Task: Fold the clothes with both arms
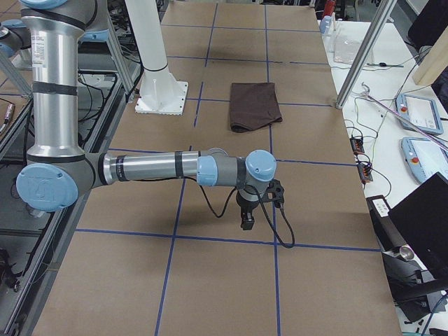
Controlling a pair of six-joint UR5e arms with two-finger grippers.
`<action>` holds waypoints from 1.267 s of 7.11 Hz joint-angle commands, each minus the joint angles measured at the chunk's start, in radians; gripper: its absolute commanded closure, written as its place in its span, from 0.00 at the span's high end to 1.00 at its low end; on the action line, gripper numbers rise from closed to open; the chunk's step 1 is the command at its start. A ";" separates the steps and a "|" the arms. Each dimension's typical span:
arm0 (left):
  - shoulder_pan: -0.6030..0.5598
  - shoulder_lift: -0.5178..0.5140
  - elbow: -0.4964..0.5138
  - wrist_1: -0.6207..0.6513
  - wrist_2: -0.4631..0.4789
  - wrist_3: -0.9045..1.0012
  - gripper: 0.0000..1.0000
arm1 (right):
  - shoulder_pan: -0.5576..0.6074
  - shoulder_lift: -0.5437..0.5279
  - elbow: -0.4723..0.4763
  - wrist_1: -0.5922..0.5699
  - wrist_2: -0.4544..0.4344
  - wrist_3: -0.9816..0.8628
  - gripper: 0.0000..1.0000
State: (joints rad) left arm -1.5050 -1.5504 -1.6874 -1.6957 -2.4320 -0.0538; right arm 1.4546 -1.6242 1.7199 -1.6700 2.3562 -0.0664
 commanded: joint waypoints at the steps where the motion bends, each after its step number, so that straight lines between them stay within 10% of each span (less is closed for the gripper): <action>1: -0.003 -0.005 -0.017 -0.002 -0.005 0.005 1.00 | 0.000 0.003 0.001 0.000 0.000 -0.001 1.00; 9: -0.003 0.003 -0.021 -0.002 -0.005 0.002 1.00 | -0.003 0.006 0.003 0.001 0.006 0.000 1.00</action>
State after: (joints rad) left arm -1.5079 -1.5476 -1.7079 -1.6975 -2.4373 -0.0515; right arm 1.4522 -1.6184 1.7227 -1.6691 2.3622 -0.0660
